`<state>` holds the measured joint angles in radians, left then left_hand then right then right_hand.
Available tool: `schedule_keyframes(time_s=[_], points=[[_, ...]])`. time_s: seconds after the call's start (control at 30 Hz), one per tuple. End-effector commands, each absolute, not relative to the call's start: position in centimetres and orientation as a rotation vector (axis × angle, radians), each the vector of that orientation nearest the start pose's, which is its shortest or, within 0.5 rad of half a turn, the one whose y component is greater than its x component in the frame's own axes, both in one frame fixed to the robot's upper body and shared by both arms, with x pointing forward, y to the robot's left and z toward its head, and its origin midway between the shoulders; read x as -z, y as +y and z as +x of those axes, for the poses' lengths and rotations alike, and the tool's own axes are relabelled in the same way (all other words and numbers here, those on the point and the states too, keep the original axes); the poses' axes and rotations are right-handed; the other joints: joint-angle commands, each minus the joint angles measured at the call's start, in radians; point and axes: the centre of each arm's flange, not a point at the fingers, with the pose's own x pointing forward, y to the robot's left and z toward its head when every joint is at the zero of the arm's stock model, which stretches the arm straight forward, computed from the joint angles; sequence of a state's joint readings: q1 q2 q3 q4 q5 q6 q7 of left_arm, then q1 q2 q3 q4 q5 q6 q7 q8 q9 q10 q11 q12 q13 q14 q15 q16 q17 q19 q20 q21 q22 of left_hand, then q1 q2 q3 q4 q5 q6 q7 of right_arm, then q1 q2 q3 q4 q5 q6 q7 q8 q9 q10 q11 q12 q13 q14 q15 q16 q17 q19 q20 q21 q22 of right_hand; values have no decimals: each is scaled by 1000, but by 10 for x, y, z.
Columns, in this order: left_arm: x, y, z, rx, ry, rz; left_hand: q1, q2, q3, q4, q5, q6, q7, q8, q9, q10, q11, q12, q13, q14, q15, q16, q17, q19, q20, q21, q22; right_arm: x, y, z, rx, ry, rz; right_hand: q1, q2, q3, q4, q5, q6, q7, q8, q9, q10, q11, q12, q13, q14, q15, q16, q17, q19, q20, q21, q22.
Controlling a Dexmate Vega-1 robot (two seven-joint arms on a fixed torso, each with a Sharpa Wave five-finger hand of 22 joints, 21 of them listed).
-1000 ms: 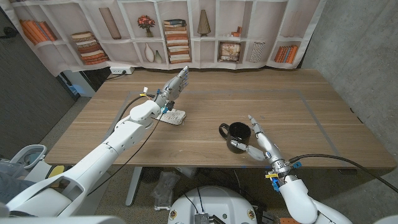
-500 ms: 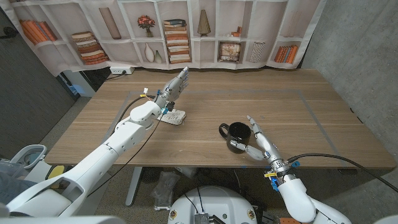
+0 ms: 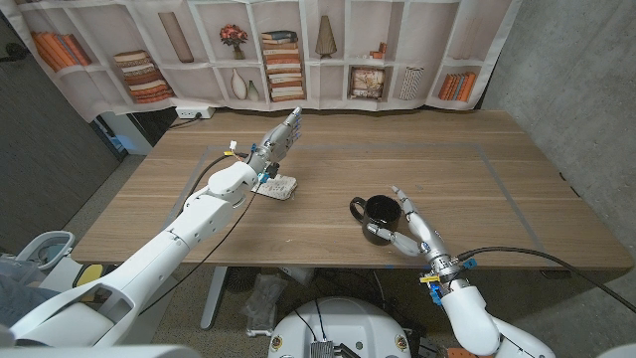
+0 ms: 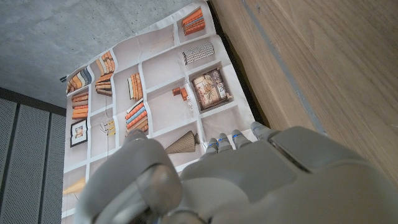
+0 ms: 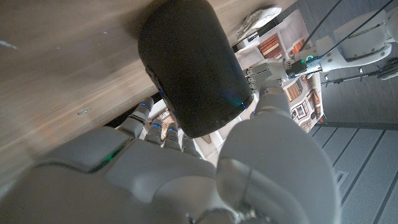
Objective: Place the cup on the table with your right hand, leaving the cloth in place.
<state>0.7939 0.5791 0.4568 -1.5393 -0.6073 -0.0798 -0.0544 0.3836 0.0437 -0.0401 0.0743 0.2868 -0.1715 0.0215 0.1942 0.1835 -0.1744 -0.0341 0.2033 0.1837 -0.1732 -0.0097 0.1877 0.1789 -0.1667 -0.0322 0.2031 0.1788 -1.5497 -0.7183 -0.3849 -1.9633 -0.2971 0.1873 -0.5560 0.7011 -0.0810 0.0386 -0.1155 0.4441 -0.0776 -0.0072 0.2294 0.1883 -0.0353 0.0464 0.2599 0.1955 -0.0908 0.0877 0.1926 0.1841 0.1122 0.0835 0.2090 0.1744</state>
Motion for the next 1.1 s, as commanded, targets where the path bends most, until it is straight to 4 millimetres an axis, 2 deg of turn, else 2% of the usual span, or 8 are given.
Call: schedule_keyframes(time_s=[0.03, 0.17, 0.3, 0.47, 0.73, 0.87, 1.1], points=[[-18, 218, 630, 406, -557, 119, 8, 3, -5, 0, 0, -13, 2, 2, 3, -27, -1, -1, 3, -78, 4, 1, 5, -126, -43, -1, 3, 194, -202, 451, -29, -695, -702, 8, 10, -7, -1, 7, 42, -5, 12, 5, 81, -13, 36, 10, 20, 1, 8, 3, 17, 2, -3, 5], [-18, 219, 630, 405, -558, 119, 9, 4, -5, 0, -1, -13, 2, 2, 3, -27, -2, -1, 3, -77, 3, 1, 5, -127, -42, -1, 3, 194, -200, 453, -23, -689, -709, 15, 13, -9, -1, 8, 78, -16, 20, 5, 131, -17, 56, 15, 40, -10, 11, 3, 30, -5, -2, 5], [-19, 220, 631, 404, -556, 119, 9, 4, -6, 0, -1, -13, 2, 2, 3, -27, -4, -1, 3, -78, 4, 1, 5, -127, -41, -1, 3, 194, -199, 454, -6, -689, -714, 21, 17, -10, -1, 9, 103, -23, 25, 6, 152, -29, 64, 16, 61, -15, 15, 3, 40, -8, -1, 5], [-19, 220, 632, 404, -554, 117, 9, 5, -7, 1, -1, -13, 2, 2, 3, -28, -2, -1, 3, -78, 4, 1, 5, -127, -41, -1, 3, 194, -199, 453, 20, -693, -708, 39, 30, -9, -4, 11, 167, -30, 39, 7, 230, -38, 95, 20, 115, -33, 25, 3, 68, -13, 3, 6], [-20, 218, 635, 413, -555, 119, 10, 5, -9, 1, -1, -13, 2, 2, 3, -28, -5, -1, 3, -78, 5, 1, 5, -128, -40, -2, 3, 195, -199, 451, 55, -699, -699, 71, 46, -8, -8, 10, 280, -39, 65, 9, 351, -75, 145, 29, 207, -67, 36, 3, 122, -17, 10, 6], [-20, 216, 637, 418, -553, 118, 10, 6, -9, 1, -1, -13, 2, 2, 3, -28, -2, -1, 3, -79, 4, 0, 5, -127, -40, -2, 3, 196, -200, 450, 75, -701, -694, 98, 58, -3, -14, 7, 345, -58, 81, 10, 411, -95, 169, 33, 256, -87, 40, 2, 145, -23, 11, 6], [-21, 215, 638, 417, -553, 118, 10, 6, -10, 1, -2, -13, 2, 2, 3, -28, -4, -1, 3, -80, 5, 0, 5, -128, -39, -2, 3, 197, -200, 450, 94, -712, -686, 131, 72, 7, -23, 5, 382, -73, 88, 11, 448, -110, 181, 32, 295, -103, 42, 1, 171, -34, 15, 7]])
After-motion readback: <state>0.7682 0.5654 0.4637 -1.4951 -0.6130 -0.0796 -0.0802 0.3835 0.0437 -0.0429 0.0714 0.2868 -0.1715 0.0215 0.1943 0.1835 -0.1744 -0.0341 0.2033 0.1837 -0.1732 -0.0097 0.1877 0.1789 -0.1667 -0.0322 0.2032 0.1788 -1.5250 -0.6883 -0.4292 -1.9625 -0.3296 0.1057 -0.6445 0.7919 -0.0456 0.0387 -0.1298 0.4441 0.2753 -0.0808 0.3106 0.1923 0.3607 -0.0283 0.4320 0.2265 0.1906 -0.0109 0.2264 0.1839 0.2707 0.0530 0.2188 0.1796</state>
